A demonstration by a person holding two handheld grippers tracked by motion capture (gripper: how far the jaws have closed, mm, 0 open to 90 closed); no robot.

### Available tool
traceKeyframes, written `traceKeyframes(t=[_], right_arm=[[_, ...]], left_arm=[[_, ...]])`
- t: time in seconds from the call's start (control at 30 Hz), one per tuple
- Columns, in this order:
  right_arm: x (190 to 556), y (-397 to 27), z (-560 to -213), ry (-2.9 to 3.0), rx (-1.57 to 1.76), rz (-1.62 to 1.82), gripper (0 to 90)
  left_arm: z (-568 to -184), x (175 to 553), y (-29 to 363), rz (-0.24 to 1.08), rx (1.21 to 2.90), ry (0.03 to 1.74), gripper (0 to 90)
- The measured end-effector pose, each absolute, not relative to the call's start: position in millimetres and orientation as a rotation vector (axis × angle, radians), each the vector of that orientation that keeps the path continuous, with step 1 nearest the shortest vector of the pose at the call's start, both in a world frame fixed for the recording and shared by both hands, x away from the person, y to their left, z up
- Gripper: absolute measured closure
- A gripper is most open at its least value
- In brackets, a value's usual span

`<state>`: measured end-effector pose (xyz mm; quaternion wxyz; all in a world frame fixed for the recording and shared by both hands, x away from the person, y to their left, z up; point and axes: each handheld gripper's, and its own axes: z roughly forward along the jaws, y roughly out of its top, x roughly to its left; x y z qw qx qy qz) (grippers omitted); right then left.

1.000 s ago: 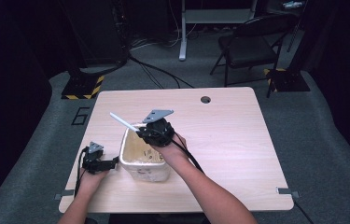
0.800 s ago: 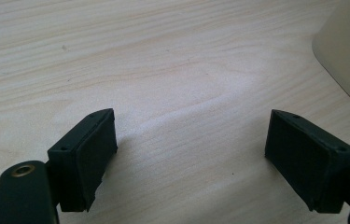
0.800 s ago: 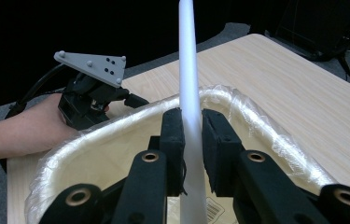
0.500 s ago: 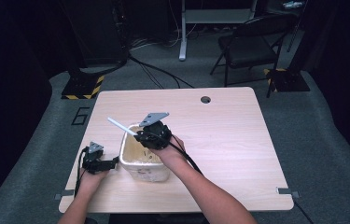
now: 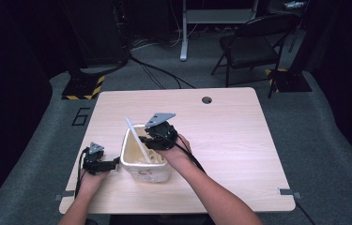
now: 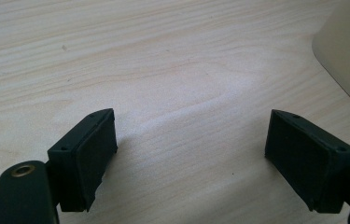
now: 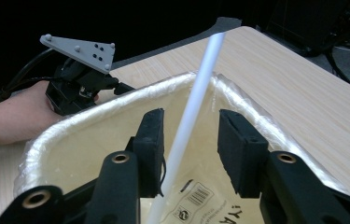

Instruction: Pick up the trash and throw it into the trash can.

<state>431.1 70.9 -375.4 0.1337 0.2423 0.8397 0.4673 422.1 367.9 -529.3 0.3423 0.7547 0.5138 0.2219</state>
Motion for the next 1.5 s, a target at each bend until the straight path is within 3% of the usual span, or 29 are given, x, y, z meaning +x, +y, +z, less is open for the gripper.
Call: traceKeyframes(t=[1.5], right_arm=[[422.3,-69.1,-382.3,2.202,0.921,1.313,53.3]], left_arm=[[-529.3,422.0,367.8,0.577,1.962,1.336,16.3]])
